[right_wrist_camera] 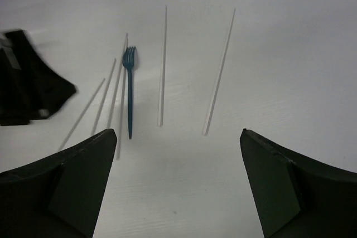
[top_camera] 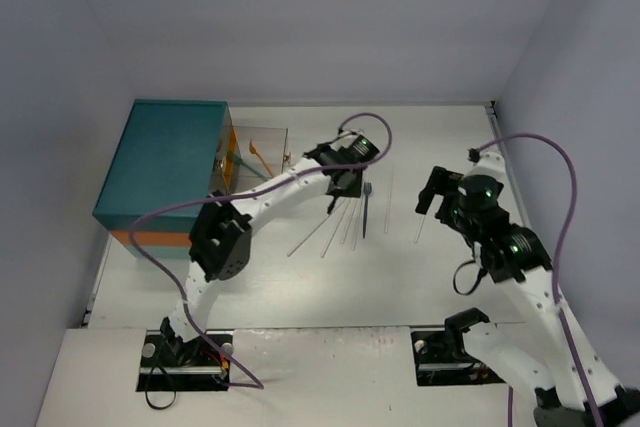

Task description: Sort the eating utensils into containers

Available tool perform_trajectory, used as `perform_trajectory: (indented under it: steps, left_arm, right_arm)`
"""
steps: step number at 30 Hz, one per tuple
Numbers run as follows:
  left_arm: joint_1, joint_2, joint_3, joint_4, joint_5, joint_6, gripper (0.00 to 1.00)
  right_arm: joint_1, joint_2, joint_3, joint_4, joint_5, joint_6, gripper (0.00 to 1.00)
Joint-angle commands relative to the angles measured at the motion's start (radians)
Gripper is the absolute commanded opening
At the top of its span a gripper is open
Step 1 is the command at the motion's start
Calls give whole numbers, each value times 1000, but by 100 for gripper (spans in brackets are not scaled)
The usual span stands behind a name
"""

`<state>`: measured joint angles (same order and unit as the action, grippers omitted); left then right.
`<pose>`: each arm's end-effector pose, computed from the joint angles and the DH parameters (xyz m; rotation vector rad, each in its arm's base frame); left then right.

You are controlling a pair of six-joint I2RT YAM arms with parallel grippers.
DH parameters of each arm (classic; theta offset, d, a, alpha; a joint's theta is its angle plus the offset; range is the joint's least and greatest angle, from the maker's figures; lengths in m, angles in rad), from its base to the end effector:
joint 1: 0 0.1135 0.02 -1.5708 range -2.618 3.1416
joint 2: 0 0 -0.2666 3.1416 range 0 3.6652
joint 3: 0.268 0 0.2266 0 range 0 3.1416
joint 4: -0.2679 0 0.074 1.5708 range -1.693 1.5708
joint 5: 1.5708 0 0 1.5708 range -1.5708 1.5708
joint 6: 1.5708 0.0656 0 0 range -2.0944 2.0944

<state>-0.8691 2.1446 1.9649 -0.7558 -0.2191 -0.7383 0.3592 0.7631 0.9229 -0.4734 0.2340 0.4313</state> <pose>0.3158 -0.3516 0.2463 0.0737 2.5193 -0.4040 0.1594 0.0436 0.3493 0.2285 1.8743 0.3226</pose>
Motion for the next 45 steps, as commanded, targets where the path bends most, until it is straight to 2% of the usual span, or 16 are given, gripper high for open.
perform_trajectory:
  steps: [1, 10, 19, 28, 38, 42, 45]
  left_arm:
    - [101, -250, -92, 0, -89, 50, 35]
    - [128, -517, -302, -25, -83, 94, 40]
    - [141, -694, -354, -91, -31, 169, 42]
    - [157, -785, -442, -106, -19, 171, 44]
    - [162, -833, -503, -125, -17, 165, 44]
    - [162, -855, -518, -132, -33, 164, 44]
    - [162, -867, -524, -141, -43, 168, 44]
  right_arm:
    - [1, 215, 26, 62, -81, 39, 89]
    - [135, 570, 85, 188, -9, 95, 78]
    - [163, 824, 105, 304, -41, 169, 62]
    - [177, 930, 104, 370, -58, 193, 53]
    - [201, 987, 103, 380, 5, 229, 39]
    - [208, 1002, 83, 377, 39, 261, 30]
    - [210, 1012, 72, 360, 66, 287, 28]
